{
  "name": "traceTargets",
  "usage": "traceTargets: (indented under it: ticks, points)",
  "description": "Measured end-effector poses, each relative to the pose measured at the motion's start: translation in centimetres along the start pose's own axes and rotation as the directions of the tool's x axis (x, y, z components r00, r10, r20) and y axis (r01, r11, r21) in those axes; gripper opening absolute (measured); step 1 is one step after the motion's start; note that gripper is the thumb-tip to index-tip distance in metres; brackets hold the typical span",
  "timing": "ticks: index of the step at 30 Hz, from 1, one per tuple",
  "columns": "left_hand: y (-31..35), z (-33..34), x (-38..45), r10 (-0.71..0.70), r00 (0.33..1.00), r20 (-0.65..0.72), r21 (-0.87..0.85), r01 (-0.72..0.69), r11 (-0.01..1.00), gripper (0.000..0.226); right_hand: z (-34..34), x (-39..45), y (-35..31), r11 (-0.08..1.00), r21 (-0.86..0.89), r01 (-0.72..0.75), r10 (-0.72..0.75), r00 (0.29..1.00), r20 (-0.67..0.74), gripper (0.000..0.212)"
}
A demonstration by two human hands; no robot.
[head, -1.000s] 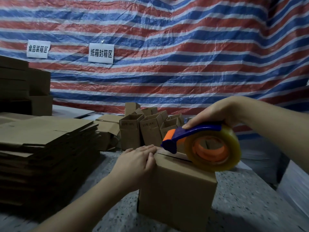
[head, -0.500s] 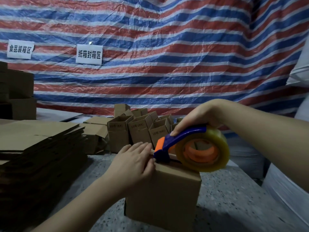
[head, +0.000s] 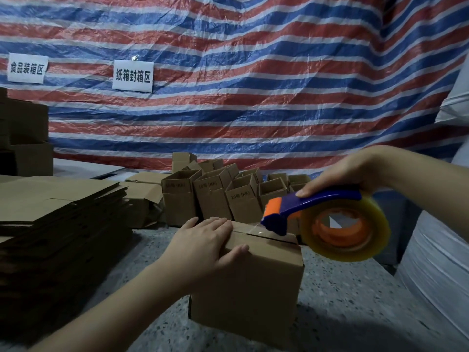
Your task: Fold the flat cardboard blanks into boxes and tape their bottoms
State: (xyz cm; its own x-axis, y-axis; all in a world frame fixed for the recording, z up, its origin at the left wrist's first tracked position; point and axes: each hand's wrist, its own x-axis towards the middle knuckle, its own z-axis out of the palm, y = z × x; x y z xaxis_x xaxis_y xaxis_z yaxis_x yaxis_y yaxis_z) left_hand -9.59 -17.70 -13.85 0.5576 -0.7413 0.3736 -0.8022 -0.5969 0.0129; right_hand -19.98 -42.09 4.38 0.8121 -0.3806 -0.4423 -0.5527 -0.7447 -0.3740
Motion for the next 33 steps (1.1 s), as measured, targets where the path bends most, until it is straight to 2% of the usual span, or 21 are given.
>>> traceTargets:
  ticks: [6, 12, 15, 20, 22, 26, 29, 33]
  points:
    - [0.0, -0.1, 0.1, 0.019, 1.000, 0.023, 0.042, -0.020, 0.999, 0.079, 1.1, 1.1, 1.1, 0.998, -0.030, -0.046, 0.048, 0.998, 0.043, 0.073]
    - [2.9, -0.7, 1.6, 0.093, 0.995, 0.020, 0.089, -0.094, 0.992, 0.099, 1.1, 1.6, 2.0, 0.998, -0.020, -0.066, 0.067, 0.996, 0.054, 0.073]
    - [4.4, -0.1, 2.0, 0.115, 0.991, 0.066, 0.043, -0.118, 0.992, 0.101, 1.1, 1.9, 2.4, 0.998, -0.013, -0.056, 0.057, 0.995, 0.081, 0.071]
    - [4.4, 0.3, 2.0, 0.123, 0.992, 0.034, 0.063, -0.125, 0.990, 0.103, 1.1, 2.0, 2.4, 0.999, -0.045, -0.025, 0.031, 0.991, 0.129, 0.066]
    - [4.4, 0.4, 2.1, 0.125, 0.992, 0.033, 0.053, -0.127, 0.990, 0.105, 1.2, 2.1, 2.1, 0.995, -0.099, -0.029, 0.039, 0.994, 0.102, 0.058]
    - [4.3, 0.5, 1.9, 0.156, 0.988, 0.000, 0.031, -0.156, 0.987, 0.109, 1.9, 2.5, 1.8, 0.987, -0.158, -0.028, 0.030, 0.999, 0.011, 0.059]
    - [4.2, 0.6, 1.9, 0.172, 0.985, -0.031, 0.018, -0.172, 0.985, 0.102, 3.0, 3.1, 2.0, 0.987, -0.162, 0.004, -0.027, 0.990, -0.141, 0.054]
    - [4.2, 0.9, 2.1, 0.159, 0.987, -0.035, 0.028, -0.158, 0.987, 0.105, 3.8, 4.1, 3.1, 0.980, -0.194, 0.043, -0.102, 0.947, -0.306, 0.067]
